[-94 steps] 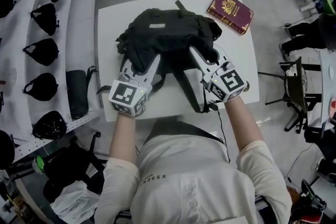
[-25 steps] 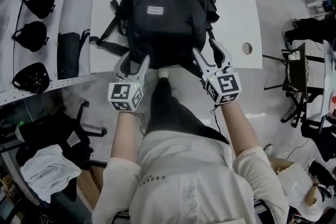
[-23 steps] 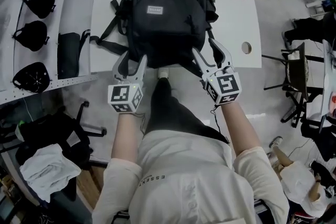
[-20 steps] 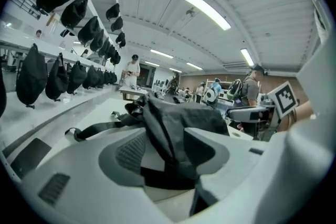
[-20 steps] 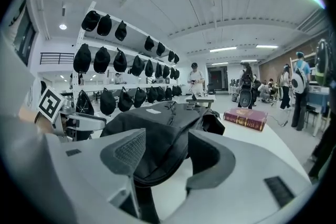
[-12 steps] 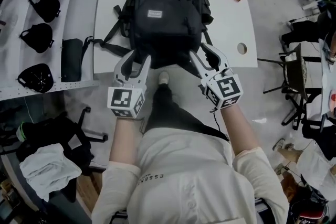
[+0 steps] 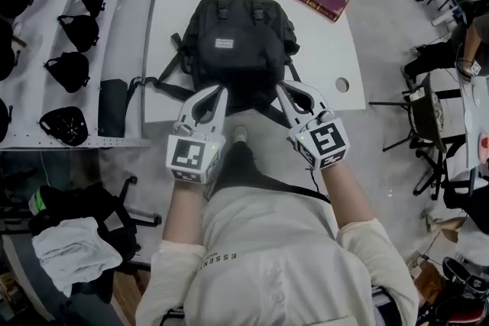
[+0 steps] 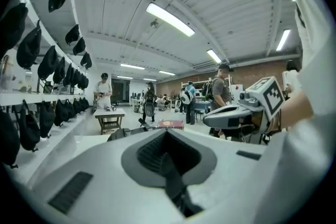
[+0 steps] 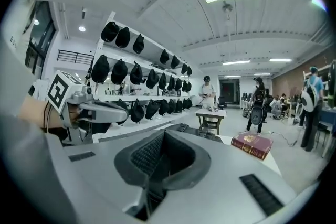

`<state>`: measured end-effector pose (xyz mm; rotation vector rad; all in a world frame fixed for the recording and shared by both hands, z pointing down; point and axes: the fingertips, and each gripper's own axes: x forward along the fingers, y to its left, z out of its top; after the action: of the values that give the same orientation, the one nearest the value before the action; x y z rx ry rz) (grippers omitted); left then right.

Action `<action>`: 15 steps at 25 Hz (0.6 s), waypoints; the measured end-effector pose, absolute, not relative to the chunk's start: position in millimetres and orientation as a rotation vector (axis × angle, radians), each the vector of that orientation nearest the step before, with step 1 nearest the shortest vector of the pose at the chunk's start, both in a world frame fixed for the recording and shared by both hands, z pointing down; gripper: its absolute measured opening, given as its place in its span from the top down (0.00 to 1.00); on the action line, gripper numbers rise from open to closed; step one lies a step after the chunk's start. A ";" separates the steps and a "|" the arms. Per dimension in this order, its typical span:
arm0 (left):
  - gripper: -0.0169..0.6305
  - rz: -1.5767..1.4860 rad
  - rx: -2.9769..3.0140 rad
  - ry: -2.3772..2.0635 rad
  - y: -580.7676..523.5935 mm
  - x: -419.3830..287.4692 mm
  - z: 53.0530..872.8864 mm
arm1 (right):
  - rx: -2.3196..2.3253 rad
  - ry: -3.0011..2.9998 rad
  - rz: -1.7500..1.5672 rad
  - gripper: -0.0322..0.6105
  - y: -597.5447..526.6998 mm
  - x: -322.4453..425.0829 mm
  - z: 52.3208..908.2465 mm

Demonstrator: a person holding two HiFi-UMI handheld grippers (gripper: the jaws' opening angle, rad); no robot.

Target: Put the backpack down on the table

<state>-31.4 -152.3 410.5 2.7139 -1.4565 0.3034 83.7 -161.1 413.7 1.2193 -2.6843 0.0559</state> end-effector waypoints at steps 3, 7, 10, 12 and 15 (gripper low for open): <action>0.97 0.316 2.749 -1.451 -149.8 -28.6 392.0 | 1.255 -2.727 0.063 0.93 -158.6 86.4 398.8; 0.97 0.321 2.757 -1.503 -152.0 -32.7 375.4 | 1.308 -2.754 0.036 0.93 -162.1 88.9 383.0; 0.97 0.320 2.751 -1.500 -152.9 -32.7 372.9 | 1.330 -2.763 0.019 0.93 -165.7 90.4 375.1; 0.97 0.321 2.748 -1.482 -152.8 -32.2 373.8 | 1.329 -2.771 0.011 0.93 -167.5 90.6 371.7; 0.97 0.314 2.762 -1.467 -154.2 -31.8 370.4 | 1.336 -2.779 0.033 0.93 -171.1 91.2 369.9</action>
<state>-31.8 -154.2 370.4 2.7621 -1.4673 0.3135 91.2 -171.1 369.9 1.3355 -2.7790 0.0331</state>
